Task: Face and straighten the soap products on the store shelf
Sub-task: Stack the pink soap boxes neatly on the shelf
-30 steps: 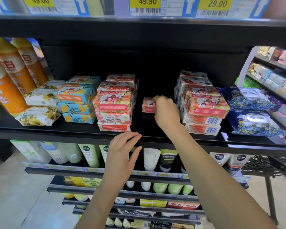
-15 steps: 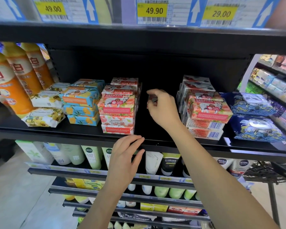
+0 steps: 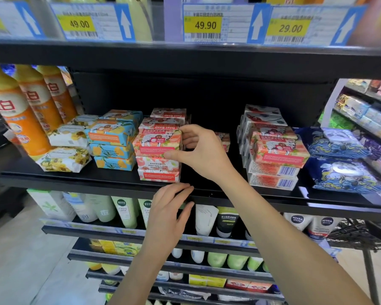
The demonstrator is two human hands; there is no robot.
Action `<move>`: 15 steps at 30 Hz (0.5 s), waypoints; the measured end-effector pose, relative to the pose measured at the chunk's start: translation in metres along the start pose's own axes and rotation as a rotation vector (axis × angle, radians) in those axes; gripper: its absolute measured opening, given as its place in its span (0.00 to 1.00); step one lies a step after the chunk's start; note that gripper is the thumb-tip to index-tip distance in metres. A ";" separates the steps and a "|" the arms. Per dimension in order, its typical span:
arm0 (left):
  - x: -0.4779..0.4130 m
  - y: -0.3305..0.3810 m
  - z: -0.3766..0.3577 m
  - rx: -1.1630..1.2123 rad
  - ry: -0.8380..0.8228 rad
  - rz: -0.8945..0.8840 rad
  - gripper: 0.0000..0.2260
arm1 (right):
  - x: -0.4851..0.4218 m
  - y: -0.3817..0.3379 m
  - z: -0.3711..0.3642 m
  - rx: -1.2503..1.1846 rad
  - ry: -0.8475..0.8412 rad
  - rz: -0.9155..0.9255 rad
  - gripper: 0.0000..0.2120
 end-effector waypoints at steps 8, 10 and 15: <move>-0.002 0.003 0.001 -0.006 0.006 0.035 0.17 | 0.019 -0.023 0.054 -0.047 0.097 0.008 0.24; -0.008 0.011 0.003 -0.007 -0.004 0.059 0.16 | 0.029 -0.028 0.082 -0.014 0.132 0.006 0.24; -0.045 0.052 -0.007 0.247 -0.158 0.141 0.19 | 0.055 -0.017 0.154 0.066 0.285 -0.067 0.30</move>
Point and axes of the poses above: each hand's wrist, its own x-axis away from the middle knuckle, its own z-axis out of the back of the hand, y = z × x, the point moved 10 cm from there along -x, towards the middle knuckle, and after that the axes turned 3 degrees about -y, right-handed, at the moved point
